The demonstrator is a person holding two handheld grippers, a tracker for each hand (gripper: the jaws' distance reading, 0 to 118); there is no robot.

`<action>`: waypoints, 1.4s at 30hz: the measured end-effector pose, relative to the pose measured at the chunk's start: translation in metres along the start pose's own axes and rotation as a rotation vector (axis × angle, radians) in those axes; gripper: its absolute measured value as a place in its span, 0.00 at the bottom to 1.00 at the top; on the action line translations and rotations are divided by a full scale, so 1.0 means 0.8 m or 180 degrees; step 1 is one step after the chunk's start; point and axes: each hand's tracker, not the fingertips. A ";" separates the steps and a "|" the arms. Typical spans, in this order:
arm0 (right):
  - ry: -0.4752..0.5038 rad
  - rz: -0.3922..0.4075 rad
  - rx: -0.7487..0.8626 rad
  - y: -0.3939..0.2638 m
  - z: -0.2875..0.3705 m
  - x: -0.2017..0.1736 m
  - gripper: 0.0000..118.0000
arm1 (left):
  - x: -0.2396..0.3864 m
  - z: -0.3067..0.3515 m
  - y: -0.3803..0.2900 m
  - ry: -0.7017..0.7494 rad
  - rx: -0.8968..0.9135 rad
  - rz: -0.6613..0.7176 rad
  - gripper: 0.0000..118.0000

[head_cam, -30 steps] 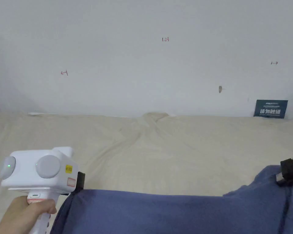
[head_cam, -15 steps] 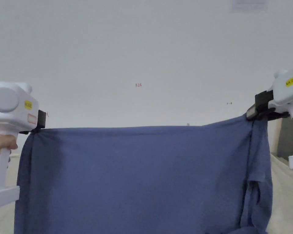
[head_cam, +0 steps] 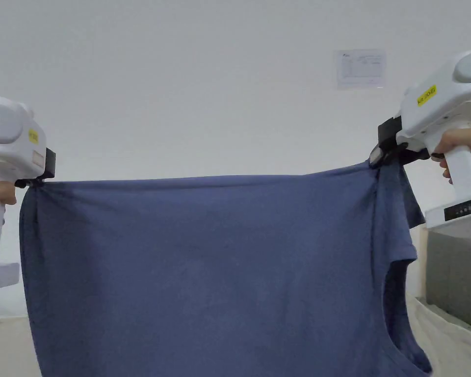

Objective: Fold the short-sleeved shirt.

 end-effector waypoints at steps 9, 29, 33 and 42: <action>-0.0190 -0.0017 0.0073 0.077 -0.084 -0.012 0.01 | 0.025 -0.104 0.046 0.0032 0.0095 -0.0015 0.03; 0.0135 0.0069 0.0184 0.121 -0.170 -0.014 0.01 | 0.033 -0.213 0.053 0.0221 0.0133 0.0124 0.03; 0.0131 0.0120 -0.0149 0.038 -0.203 0.007 0.01 | 0.040 -0.215 -0.021 0.0207 -0.0143 -0.0063 0.03; 0.0273 -0.0214 -0.1074 -0.227 -0.263 0.075 0.01 | 0.056 -0.197 -0.281 0.0168 -0.0914 -0.0244 0.03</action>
